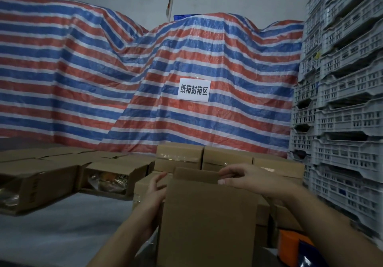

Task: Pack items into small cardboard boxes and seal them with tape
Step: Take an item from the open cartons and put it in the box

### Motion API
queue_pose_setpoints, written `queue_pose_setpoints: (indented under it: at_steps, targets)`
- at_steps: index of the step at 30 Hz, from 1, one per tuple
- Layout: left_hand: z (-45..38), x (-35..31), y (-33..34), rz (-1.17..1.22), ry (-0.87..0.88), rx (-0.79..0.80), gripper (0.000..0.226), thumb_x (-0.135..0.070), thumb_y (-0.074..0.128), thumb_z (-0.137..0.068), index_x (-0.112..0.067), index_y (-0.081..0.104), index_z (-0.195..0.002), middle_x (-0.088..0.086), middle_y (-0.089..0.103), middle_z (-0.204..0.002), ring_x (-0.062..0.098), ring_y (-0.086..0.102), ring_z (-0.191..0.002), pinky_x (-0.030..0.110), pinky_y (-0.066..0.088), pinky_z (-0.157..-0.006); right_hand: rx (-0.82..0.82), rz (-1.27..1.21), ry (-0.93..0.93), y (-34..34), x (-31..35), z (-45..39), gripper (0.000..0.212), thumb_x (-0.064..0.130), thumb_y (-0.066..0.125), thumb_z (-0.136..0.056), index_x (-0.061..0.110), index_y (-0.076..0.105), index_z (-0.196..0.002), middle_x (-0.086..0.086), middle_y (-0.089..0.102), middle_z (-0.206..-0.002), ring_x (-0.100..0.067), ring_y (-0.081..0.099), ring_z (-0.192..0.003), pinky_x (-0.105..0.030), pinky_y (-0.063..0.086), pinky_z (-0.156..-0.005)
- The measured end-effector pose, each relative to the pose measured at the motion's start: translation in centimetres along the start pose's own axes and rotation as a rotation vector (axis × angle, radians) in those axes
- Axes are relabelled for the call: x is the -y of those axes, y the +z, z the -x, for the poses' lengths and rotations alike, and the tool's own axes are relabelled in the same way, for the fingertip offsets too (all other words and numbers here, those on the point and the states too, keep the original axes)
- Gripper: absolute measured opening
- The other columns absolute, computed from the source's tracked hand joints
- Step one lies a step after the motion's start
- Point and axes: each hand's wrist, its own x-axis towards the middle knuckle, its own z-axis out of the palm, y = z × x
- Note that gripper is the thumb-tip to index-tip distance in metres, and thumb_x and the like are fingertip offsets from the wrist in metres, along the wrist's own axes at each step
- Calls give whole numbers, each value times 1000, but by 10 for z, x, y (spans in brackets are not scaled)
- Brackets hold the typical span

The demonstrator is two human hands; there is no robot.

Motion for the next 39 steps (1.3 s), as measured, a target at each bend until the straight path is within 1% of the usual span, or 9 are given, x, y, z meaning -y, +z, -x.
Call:
queue_pose_setpoints:
  at_steps: [8, 11, 14, 18, 21, 27, 30, 34, 39]
  targets:
    - [5, -10, 9, -121, 6, 26, 24, -19, 53, -97, -21, 73, -111, 17, 74, -92, 27, 69, -76, 34, 54, -66, -617, -857, 95, 32, -47, 6, 20, 23, 55, -99, 14, 71, -106, -2, 76, -101, -25, 68, -105, -33, 48, -79]
    - [3, -10, 10, -118, -5, 28, 26, -22, 54, -97, -17, 68, -119, 17, 73, -90, 27, 69, -75, 36, 53, -68, -600, -937, 206, 54, -57, 11, 20, 27, 58, -97, 20, 68, -114, -9, 72, -112, -29, 67, -103, -39, 52, -76]
    - [4, -9, 9, -136, 10, 24, 27, -24, 54, -97, -19, 69, -119, 16, 74, -92, 27, 70, -77, 36, 53, -68, -449, -1033, 321, 70, -54, 13, 35, 45, 59, -95, 20, 70, -117, -12, 73, -114, -34, 65, -111, -51, 50, -97]
    - [3, -6, 9, -153, 40, 9, 26, -27, 54, -97, -21, 69, -116, 15, 74, -90, 26, 71, -77, 37, 54, -69, -344, -1139, 322, 77, -44, 17, 32, 31, 55, -99, 9, 70, -117, -15, 77, -93, -29, 74, -80, -36, 56, -67]
    - [2, -6, 9, -169, 47, 21, 26, -28, 54, -97, -17, 68, -115, 14, 74, -89, 27, 70, -77, 39, 54, -73, -352, -1133, 330, 77, -41, 19, 29, 23, 55, -98, 8, 69, -119, -17, 76, -92, -30, 72, -78, -36, 56, -68]
    - [3, -3, 10, -191, 38, 5, 35, -25, 53, -95, -19, 78, -71, 7, 70, -69, 19, 67, -59, 29, 52, -55, -392, -1155, 350, 78, -36, 24, 25, 24, 57, -98, 9, 71, -113, -14, 76, -83, -28, 73, -73, -36, 55, -67]
    - [4, -3, 8, -250, 66, 15, 32, -38, 54, -91, -14, 75, -87, 12, 72, -81, 23, 71, -70, 35, 52, -68, -436, -1145, 343, 79, -33, 26, 21, 22, 56, -99, 11, 71, -110, -12, 76, -82, -29, 72, -78, -39, 54, -70]
    - [-2, -12, -4, -289, 26, 127, 81, -79, 28, -83, -18, 77, -103, 17, 73, -102, 32, 70, -98, 44, 51, -91, -453, -1162, 330, 81, -33, 28, 20, 23, 56, -100, 12, 71, -106, -11, 76, -80, -25, 73, -72, -38, 54, -68]
    - [0, -16, -10, -287, 17, 199, 67, -72, 47, -75, -30, 62, -125, -1, 73, -112, 19, 70, -104, 33, 55, -80, -435, -1169, 353, 80, -33, 27, 26, 26, 55, -100, 10, 71, -112, -14, 77, -85, -29, 74, -78, -40, 55, -73]
